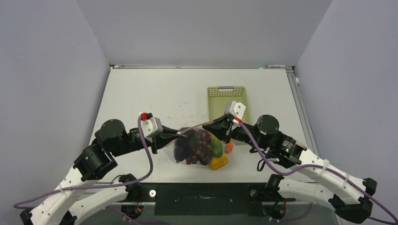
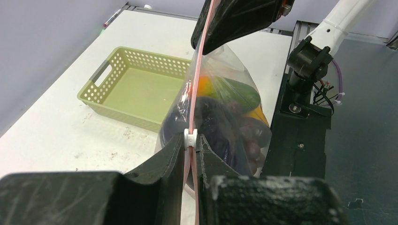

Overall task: Place the food in the zip-top bag and seal the zipper
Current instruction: Zip the zipper food storage bag at the center of the board.

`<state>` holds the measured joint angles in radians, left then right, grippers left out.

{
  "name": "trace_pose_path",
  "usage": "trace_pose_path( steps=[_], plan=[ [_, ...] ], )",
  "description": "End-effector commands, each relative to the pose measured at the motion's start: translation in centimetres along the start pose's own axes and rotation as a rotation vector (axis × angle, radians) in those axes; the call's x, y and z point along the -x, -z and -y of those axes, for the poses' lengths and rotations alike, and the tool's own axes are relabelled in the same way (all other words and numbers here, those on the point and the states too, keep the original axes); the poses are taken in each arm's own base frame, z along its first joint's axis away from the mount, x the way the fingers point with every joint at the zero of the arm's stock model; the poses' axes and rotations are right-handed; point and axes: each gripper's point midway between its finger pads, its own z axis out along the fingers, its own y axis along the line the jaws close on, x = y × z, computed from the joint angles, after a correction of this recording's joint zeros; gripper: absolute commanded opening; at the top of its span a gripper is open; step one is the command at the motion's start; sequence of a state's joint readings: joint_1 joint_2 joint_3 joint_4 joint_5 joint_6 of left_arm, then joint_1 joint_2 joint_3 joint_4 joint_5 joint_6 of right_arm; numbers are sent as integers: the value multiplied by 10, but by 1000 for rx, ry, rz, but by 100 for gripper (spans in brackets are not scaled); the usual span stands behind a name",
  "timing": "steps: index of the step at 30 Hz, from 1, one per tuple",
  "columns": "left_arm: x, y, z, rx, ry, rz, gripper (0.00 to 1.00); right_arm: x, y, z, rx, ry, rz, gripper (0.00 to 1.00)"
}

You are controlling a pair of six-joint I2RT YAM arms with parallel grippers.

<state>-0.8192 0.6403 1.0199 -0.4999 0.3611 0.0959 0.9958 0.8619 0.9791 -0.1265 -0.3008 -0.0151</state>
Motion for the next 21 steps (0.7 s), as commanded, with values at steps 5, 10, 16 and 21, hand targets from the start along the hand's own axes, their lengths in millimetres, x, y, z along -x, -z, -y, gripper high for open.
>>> trace_pose_path(
  steps=[5, 10, 16, 21],
  plan=[
    [-7, 10, -1, 28, 22, -25, 0, 67, 30, 49, -282, 39, 245, 5],
    [-10, 11, -1, 33, 28, -31, 0, 66, 32, 54, -313, 33, 255, 5],
    [-13, 14, 0, 41, 37, -34, 0, 64, 40, 65, -392, 14, 275, 5],
    [-14, 16, 1, 41, 50, -30, 0, 62, 42, 71, -431, -3, 288, 5]
  ],
)
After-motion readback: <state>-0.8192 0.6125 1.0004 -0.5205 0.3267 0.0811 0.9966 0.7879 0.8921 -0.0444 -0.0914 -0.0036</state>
